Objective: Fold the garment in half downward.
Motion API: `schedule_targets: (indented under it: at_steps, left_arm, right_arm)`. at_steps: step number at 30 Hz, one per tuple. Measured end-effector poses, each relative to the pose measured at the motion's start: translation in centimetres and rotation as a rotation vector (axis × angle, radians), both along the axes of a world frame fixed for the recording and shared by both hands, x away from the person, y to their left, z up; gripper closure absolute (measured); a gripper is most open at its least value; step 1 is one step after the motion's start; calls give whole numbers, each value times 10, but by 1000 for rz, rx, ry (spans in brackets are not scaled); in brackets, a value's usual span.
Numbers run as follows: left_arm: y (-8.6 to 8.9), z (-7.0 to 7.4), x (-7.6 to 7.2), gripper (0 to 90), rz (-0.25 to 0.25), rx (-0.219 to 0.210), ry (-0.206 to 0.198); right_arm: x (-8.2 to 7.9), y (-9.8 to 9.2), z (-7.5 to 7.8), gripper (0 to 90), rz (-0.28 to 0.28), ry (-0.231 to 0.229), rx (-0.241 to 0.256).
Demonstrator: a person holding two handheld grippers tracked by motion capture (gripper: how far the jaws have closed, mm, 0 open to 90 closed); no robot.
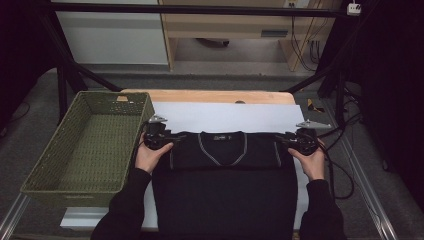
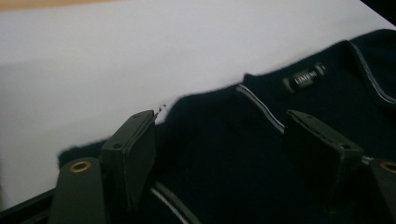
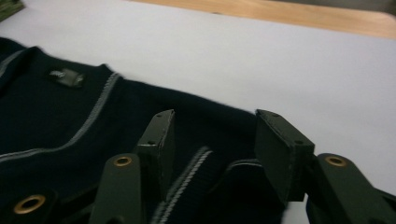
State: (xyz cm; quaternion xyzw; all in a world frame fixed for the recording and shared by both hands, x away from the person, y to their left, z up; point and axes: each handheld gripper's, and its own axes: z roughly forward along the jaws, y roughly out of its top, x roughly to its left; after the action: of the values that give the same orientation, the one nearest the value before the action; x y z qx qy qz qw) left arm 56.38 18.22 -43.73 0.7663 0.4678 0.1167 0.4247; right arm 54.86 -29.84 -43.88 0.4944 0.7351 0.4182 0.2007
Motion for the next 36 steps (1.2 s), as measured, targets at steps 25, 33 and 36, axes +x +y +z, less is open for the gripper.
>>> schedule_targets:
  at_steps: [25,33,36]
  left_arm:
    - [2,-33,5,580,38,146,17]
    - [0,-33,4,722,21,150,43]
    - [-1,-30,3,758,27,148,51]
  right_arm:
    - [15,6,-27,549,-1,100,-37]
    - [21,11,-32,573,2,128,-47]
    - [19,9,-27,593,4,105,-47]
